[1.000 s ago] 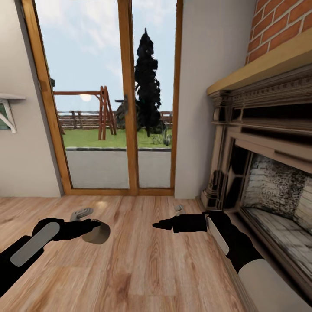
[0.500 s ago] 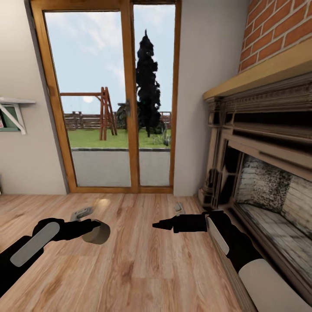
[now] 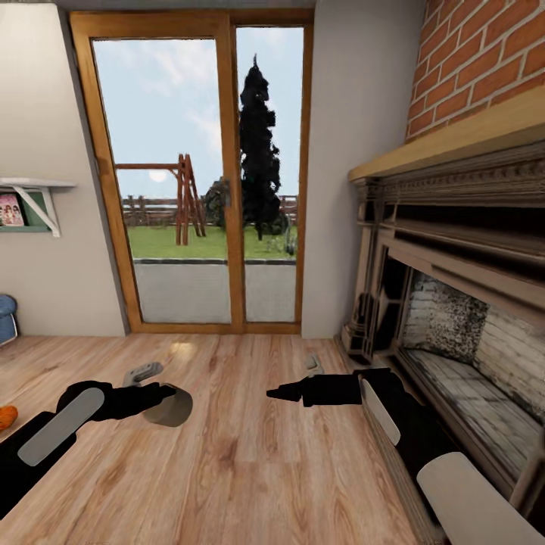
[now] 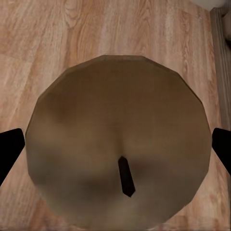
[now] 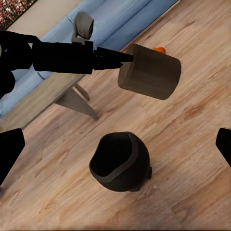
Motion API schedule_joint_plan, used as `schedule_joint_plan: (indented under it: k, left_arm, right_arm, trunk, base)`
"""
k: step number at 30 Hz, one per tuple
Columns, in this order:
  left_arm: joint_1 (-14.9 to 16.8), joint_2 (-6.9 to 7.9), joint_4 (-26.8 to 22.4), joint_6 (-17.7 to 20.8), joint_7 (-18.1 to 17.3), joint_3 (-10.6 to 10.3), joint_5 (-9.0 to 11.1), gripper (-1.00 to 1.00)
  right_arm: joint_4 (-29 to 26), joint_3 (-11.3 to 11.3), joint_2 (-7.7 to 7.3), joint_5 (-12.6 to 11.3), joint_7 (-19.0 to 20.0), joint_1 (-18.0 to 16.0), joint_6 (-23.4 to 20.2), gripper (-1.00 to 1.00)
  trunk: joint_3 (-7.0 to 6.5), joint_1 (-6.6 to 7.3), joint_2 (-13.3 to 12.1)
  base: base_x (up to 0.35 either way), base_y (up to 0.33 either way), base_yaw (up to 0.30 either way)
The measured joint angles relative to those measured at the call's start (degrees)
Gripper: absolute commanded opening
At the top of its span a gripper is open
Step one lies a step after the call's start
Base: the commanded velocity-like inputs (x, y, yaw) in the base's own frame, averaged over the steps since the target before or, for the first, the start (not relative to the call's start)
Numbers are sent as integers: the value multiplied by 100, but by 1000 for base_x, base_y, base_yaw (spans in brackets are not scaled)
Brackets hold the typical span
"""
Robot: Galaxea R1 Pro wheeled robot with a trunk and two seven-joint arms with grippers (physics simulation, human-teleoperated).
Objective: Place each of the two pumpkins and all three candles from the living room inside a cabinet in the living room (use any cabinet), then make sure every cabinet is closed, and position the cauldron so it is next to a table in the living room.
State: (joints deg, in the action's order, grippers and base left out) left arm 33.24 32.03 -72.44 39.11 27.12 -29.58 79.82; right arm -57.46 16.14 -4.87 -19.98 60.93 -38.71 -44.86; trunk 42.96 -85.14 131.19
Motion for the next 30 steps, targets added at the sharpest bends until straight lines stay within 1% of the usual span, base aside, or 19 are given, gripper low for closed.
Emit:
schedule_joint_plan:
  k: [7,15,28,30]
  left_arm:
    - [-1,1,-1,0,0,1,1,-100]
    - [-2,-2,-3,-1,1,-4,4,-100]
    - [-4,-14,-2,4,1,-6,2,-100]
    - [-3,-15,-3,1,1,-6,1,-100]
  right_arm:
    - [1,0,1,0,5,0,2,100]
    - [3,1,10,-1,6,-1,0,100]
    - [3,2,10,4,0,-1,1,100]
    - [3,3,10,5,3,-1,0,100]
  trunk:
    - [-126,154,-281]
    - [-269,330,-602]
    - [-270,334,-603]
    - [-305,377,-682]
  base:
    - [-334,0,48]
    - [-307,0,249]
    - [-28,0,287]
    - [0,0,288]
